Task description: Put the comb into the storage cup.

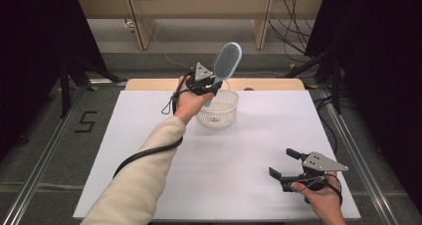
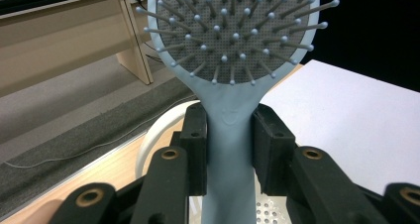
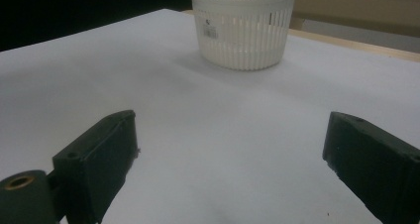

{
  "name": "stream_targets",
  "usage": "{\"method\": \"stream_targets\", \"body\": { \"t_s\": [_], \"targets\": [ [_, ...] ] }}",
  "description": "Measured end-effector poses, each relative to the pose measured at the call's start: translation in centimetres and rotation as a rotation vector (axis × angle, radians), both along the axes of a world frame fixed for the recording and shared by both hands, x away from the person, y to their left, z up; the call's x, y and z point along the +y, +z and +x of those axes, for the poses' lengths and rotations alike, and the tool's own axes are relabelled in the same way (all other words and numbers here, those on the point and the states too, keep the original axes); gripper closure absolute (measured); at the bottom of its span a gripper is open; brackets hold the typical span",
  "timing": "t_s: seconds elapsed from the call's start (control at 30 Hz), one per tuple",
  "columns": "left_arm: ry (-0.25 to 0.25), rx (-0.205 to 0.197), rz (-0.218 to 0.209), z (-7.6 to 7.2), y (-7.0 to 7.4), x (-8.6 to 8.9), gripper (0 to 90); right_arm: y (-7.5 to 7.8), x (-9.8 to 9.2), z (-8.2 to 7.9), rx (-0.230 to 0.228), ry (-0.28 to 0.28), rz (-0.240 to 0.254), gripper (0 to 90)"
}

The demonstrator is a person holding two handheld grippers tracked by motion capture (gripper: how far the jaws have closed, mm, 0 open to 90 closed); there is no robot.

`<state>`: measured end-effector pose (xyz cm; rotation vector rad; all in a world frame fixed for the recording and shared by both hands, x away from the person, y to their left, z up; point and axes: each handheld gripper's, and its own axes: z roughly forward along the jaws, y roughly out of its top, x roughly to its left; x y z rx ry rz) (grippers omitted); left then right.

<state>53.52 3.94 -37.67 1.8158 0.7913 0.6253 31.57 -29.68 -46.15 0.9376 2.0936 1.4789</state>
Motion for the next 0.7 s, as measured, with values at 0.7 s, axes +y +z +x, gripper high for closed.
{"method": "stream_targets", "body": {
  "t_s": [0.7],
  "targets": [
    [-0.008,0.002,-0.004,0.20,-0.39,0.23,69.8,0.01,0.01,-0.01,0.000,0.001,0.000,7.4]
  ]
}}
